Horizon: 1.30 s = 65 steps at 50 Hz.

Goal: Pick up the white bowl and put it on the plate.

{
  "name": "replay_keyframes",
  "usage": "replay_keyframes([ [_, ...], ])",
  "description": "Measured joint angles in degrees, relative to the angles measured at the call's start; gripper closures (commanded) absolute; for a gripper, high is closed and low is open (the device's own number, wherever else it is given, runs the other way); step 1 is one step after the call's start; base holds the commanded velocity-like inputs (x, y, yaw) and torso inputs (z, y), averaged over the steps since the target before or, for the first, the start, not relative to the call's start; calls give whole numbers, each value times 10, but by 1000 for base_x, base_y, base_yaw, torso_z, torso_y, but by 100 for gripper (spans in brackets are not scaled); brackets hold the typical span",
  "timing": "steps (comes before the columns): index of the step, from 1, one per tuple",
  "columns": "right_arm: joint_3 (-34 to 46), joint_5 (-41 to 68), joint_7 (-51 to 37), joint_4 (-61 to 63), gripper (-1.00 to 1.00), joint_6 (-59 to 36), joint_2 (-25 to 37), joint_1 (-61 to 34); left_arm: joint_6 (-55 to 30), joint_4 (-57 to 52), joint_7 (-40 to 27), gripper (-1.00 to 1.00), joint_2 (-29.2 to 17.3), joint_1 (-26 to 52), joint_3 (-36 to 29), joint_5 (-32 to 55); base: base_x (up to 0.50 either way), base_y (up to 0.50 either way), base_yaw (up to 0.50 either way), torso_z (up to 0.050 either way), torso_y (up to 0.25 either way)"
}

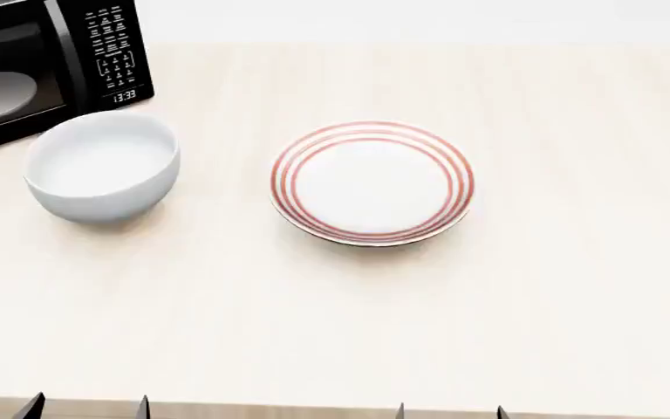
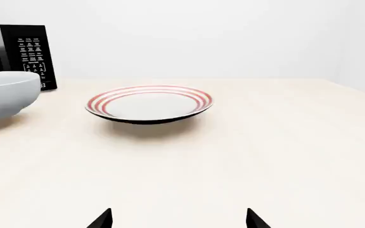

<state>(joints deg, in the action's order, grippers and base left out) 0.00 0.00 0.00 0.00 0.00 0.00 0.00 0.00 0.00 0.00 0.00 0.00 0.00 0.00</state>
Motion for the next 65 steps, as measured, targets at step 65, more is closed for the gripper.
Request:
replay_keyframes([
  [65,70,4,-103,358,-100,-122,76,102,-30,-379,-99,-100,-83,-121,-68,-61,0,0,0,0,0],
])
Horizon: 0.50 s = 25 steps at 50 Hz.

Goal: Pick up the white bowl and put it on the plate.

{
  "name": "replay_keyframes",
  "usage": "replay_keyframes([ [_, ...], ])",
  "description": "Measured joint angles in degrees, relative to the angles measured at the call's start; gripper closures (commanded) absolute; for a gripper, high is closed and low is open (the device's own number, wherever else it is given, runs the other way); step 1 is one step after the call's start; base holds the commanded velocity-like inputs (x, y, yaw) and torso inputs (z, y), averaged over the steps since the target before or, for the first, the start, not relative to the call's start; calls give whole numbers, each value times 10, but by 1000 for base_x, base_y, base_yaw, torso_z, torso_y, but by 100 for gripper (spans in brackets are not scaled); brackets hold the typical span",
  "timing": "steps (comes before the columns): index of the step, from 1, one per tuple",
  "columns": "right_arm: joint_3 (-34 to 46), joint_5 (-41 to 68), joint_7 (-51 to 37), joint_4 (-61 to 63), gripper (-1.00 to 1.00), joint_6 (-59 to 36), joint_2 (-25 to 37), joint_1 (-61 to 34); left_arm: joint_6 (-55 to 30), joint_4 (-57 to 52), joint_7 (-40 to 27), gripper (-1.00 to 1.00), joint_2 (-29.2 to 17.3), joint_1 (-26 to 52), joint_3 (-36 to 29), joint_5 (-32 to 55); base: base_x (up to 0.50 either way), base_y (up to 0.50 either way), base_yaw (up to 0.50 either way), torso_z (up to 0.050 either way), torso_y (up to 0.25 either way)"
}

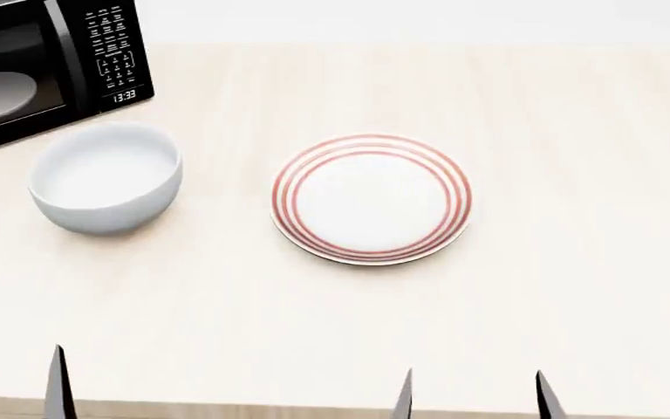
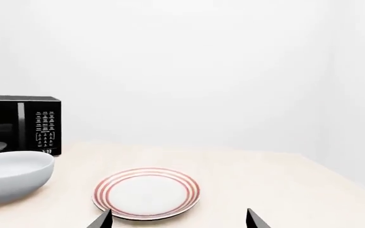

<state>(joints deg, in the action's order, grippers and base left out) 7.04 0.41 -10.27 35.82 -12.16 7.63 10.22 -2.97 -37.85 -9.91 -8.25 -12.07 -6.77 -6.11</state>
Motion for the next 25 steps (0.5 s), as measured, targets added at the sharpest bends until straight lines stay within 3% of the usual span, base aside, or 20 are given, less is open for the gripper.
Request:
replay_keyframes([
  [7,4,-2,-7,15,-100,5,5,5,-7,-23,-5,-100,-4,-5,0,2,73,0,0,0,0],
  [25,11,3,-20,34,-100,11,14,10,-14,-45,-16,-100,-13,-8,-4,5,496,0,0,0,0],
])
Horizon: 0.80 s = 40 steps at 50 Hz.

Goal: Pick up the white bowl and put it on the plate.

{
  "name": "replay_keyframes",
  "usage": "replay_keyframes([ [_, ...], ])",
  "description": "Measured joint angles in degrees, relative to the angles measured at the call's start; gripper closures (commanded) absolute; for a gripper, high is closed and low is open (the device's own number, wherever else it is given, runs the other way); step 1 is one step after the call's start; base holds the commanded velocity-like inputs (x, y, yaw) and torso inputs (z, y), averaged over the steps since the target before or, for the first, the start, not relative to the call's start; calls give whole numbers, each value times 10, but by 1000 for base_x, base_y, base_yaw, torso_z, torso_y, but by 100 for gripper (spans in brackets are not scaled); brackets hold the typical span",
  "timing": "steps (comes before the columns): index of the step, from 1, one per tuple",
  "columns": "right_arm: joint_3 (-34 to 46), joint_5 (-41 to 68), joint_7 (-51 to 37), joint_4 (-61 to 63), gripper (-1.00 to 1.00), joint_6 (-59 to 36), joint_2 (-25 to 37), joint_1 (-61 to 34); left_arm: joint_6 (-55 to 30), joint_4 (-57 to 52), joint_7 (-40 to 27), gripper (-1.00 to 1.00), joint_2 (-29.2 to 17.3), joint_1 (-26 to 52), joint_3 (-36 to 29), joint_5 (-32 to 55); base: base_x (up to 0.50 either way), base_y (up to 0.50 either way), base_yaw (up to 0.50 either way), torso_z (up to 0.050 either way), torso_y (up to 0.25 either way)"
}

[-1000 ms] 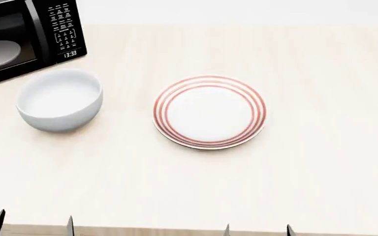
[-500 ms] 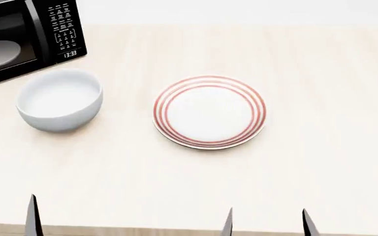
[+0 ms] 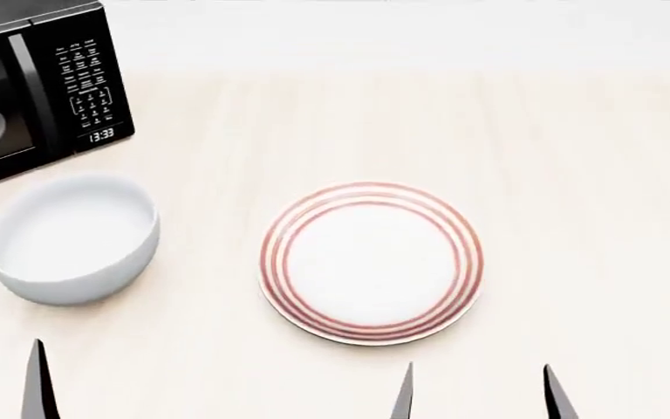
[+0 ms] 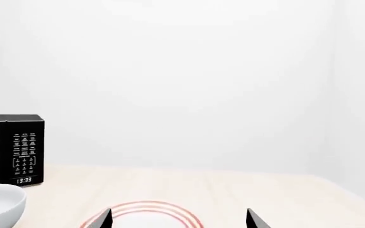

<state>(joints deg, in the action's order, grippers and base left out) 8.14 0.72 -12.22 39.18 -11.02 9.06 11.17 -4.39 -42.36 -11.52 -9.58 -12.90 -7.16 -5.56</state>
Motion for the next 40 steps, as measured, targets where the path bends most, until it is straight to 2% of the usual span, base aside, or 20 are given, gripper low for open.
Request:
replay_keyframes([
  [27,9,1,-18,6,-100,-1,12,0,0,-7,-15,-100,-13,-2,-10,-2,496,0,0,0,0],
  [40,18,-1,-23,2,-100,-4,18,-2,-7,-9,-21,-100,-18,-1,-13,-1,0,0,0,0,1],
])
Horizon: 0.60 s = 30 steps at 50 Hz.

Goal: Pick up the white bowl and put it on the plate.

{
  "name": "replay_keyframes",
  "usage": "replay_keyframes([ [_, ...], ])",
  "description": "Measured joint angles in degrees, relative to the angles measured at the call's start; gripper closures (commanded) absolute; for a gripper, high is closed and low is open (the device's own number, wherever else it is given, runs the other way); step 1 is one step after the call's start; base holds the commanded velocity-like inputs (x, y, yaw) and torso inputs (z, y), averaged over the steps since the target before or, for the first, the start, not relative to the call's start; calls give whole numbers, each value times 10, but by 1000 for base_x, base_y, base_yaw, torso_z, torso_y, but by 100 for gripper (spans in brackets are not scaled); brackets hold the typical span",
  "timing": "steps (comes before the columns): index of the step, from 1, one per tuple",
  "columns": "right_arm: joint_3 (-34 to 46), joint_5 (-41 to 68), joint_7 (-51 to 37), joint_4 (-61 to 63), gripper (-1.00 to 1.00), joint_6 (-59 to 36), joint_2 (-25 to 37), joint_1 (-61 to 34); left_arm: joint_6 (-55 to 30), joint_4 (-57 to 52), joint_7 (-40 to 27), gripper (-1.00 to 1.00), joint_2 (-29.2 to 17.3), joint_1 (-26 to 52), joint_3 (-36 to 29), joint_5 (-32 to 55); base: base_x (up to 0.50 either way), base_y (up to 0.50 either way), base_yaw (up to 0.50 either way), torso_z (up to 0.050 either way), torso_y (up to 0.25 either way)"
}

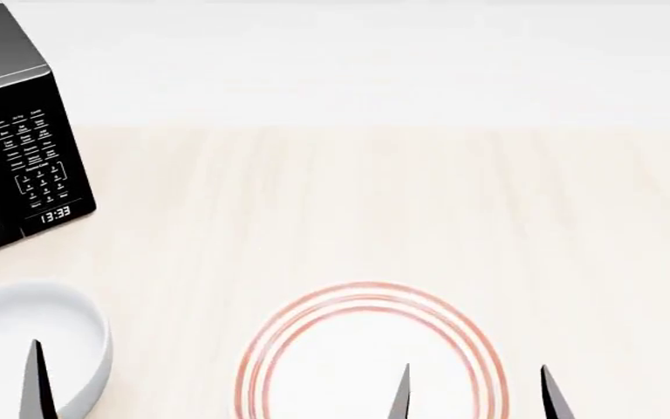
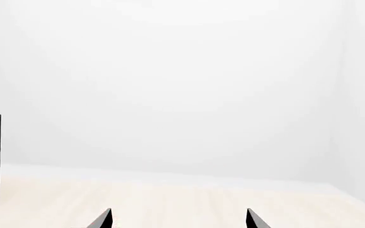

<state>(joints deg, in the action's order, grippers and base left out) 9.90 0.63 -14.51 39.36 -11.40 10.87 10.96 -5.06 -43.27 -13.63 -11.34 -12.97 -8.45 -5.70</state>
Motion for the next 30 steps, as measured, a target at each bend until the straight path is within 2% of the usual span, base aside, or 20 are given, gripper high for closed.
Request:
replay_keyframes([
  [6,3,1,-2,-2,-100,0,3,-1,-33,-27,0,-100,-1,2,0,-5,0,0,0,0,0],
  [12,5,1,-5,-3,-100,2,5,-1,-113,-83,13,-100,5,15,10,-12,0,0,0,0,0],
  [21,9,3,-8,-6,-100,6,8,-1,-218,-133,117,-100,68,74,90,-54,0,0,0,0,0],
  [30,14,5,-10,-11,-100,9,11,-2,-357,-137,222,-100,86,193,163,-115,0,0,0,0,0],
])
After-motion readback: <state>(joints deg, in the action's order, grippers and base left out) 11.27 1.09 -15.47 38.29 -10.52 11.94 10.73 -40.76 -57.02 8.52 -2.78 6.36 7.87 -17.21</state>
